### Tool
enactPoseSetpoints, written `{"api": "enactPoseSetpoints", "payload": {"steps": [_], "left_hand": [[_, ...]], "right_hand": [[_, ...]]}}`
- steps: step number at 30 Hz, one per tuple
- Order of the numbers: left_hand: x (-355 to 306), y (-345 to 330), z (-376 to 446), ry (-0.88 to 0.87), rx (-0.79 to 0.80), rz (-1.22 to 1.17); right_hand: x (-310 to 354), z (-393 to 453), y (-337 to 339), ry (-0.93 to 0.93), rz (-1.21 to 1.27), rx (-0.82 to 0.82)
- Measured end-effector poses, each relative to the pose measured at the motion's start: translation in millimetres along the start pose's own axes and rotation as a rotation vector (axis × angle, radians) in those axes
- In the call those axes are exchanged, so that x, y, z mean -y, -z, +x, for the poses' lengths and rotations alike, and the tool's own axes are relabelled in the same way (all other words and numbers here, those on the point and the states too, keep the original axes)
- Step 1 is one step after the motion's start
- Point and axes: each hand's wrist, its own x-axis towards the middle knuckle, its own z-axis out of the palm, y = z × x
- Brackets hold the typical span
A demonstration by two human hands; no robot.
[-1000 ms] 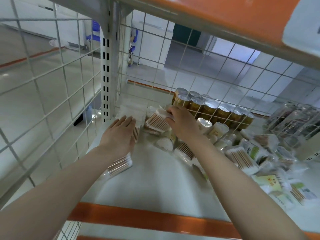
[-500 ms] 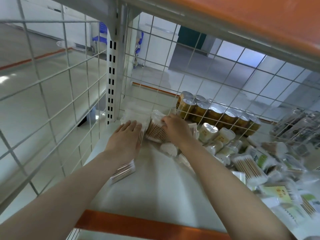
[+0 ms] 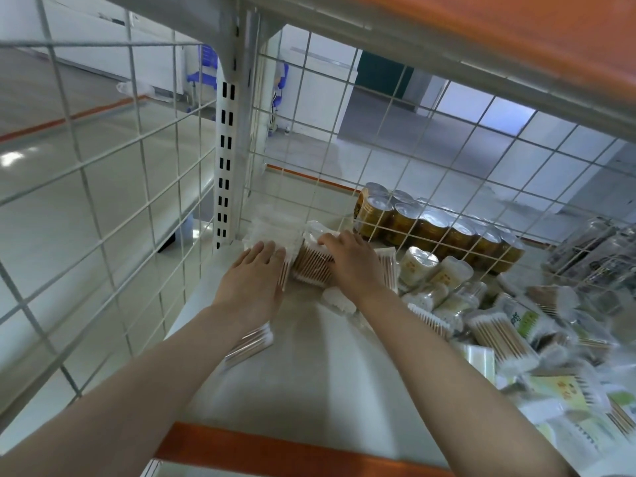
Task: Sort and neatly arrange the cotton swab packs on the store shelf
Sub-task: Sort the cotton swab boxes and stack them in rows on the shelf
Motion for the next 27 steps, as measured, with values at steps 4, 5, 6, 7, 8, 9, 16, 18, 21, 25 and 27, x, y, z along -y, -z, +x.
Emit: {"api": "enactPoseSetpoints", "payload": {"steps": [4,5,6,7,8,9,16,18,21,25,27], "left_hand": [[0,-1,0,0.006,0.012,0.009],[0,-1,0,0.009,0.017,0.011],[-1,-1,-1,0.013,0.023,0.012],[-1,-1,-1,0.015,0.029,0.013],[-1,0,-2,0.017,0.035,0.015],[-2,0,-2,0.019,0.039,0.016],[-4,4,-5,0.011,0.035,0.016],[-5,5,-6,0.003,0.011,0.017],[-8,7,-8,-0.016,-0.061,0.006],[-12,6,-17,-0.064,-0.179,-0.064],[-16,3,-21,-0.083,-0.202,-0.072]], "right_hand": [[-3,1,3,0.01,-0.021,-0.007],[-3,1,4,0.012,-0.018,-0.001],[-3,1,4,0.013,-0.012,0.003],[-3,0,4,0.012,-0.001,0.005],[-4,0,4,0.004,0.015,0.003],[-5,0,4,-0.008,0.032,-0.002],[-21,-12,15,-0.093,0.071,-0.01],[-28,-17,21,-0.132,0.07,-0.024],[-39,-26,28,-0.179,0.078,-0.05],[-51,-40,36,-0.227,0.08,-0.066],[-56,-47,37,-0.247,0.075,-0.086]]}}
